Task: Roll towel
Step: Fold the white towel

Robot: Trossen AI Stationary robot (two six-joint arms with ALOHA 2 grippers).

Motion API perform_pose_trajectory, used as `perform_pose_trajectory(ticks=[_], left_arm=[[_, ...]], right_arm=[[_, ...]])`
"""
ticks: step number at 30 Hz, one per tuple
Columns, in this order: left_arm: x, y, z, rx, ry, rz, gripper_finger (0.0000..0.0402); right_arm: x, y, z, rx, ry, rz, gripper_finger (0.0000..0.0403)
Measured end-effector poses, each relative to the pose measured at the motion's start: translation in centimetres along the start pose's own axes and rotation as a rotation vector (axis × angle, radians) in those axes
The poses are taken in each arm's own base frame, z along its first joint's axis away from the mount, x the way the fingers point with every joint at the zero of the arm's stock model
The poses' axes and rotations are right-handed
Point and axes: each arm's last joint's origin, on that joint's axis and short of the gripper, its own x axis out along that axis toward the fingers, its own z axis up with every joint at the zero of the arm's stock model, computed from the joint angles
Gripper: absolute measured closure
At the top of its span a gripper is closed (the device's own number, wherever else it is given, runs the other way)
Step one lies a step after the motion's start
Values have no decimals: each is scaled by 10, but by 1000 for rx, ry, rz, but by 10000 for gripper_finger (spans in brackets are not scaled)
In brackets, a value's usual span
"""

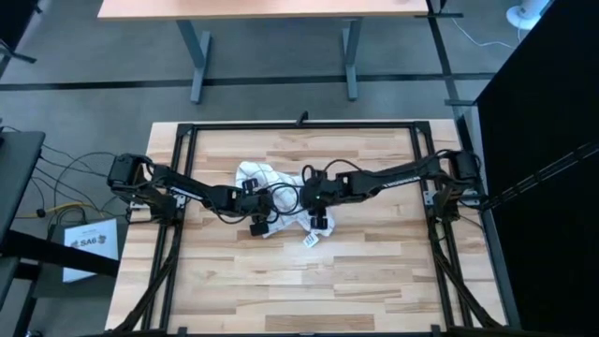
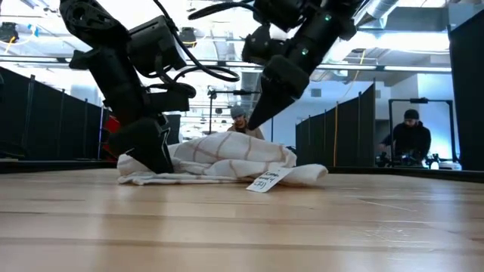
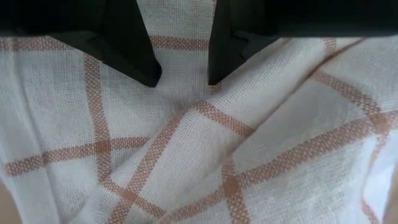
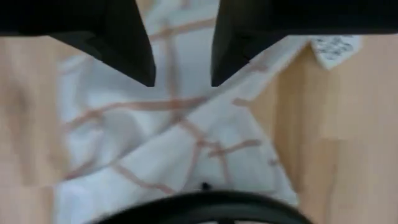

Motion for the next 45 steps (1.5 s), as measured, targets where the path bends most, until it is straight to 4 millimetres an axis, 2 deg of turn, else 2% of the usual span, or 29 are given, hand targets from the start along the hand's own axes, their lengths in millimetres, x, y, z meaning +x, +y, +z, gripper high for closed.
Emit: perform_pose_trajectory(ticks=[3, 7, 11, 15, 18, 22, 26, 31, 36, 41, 45], left_arm=[[0, 0, 0, -2, 1, 0, 268], [0, 0, 0, -12, 2, 0, 268], [0, 0, -1, -26, 8, 1, 268], [0, 0, -1, -28, 8, 1, 268], [0, 0, -1, -27, 8, 2, 268], [0, 0, -1, -27, 8, 2, 268], [0, 0, -1, -26, 8, 2, 268], [0, -1, -1, -23, 8, 3, 268], [-2, -5, -3, -5, 8, 9, 268], [-5, -13, -4, -6, 4, -4, 268], [-8, -21, -6, -8, -2, -25, 268]], right_arm=[[7, 5, -1, 39, -6, 27, 214], [21, 7, -4, 85, 9, 32, 199], [39, 7, -10, 125, 40, 27, 204], [40, 7, -7, 145, 18, 31, 223], [40, 8, -6, 151, 17, 32, 269], [40, 7, -7, 125, 19, 31, 375], [38, 6, -6, 105, 16, 30, 398], [16, -9, -3, 88, 32, -42, 401], [-28, -35, 3, 101, 20, -130, 402], [-71, -83, -3, 196, 11, -219, 402], [-84, -123, -15, 261, 41, -280, 402]])
